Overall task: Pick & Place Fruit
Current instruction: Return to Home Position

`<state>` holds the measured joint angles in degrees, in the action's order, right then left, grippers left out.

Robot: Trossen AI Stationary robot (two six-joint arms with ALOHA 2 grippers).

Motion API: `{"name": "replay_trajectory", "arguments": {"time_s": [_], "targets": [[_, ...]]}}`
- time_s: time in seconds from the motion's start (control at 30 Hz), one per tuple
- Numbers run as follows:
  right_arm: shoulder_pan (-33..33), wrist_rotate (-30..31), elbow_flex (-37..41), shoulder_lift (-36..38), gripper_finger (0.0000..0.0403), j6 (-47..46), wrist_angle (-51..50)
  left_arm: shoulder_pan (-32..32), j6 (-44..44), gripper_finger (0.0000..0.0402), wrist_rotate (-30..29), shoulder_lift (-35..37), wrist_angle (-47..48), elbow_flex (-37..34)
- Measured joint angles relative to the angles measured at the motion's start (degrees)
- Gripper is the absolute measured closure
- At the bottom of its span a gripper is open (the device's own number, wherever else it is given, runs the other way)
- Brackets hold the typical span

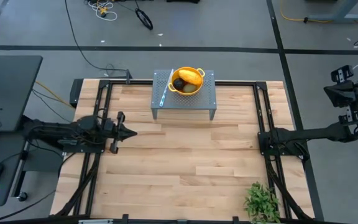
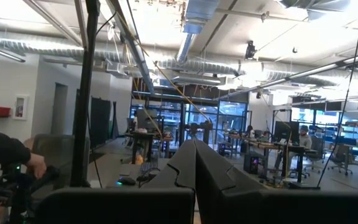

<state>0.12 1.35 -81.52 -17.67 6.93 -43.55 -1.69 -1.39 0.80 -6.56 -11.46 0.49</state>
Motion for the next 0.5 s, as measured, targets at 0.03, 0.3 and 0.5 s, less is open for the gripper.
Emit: {"name": "replay_trajectory", "arguments": {"time_s": [0.03, 0.3, 0.5], "targets": [[0.0, 0.0, 0.0, 0.0, 0.0402, 0.0, 0.0, 0.0, 0.0, 0.0401, 0.0, 0.8, 0.7, 0.0], [0.0, 0.0, 0.0, 0.0, 0.0402, 0.0, 0.0, 0.0, 2.5, 0.0401, -1.0, 6.2, 4.4, 0.0], [0.0, 0.0, 0.0, 0.0, 0.0402, 0.0, 0.0, 0.0, 3.3, 0.0401, -1.2, 6.6, 7.2, 0.0]]}}
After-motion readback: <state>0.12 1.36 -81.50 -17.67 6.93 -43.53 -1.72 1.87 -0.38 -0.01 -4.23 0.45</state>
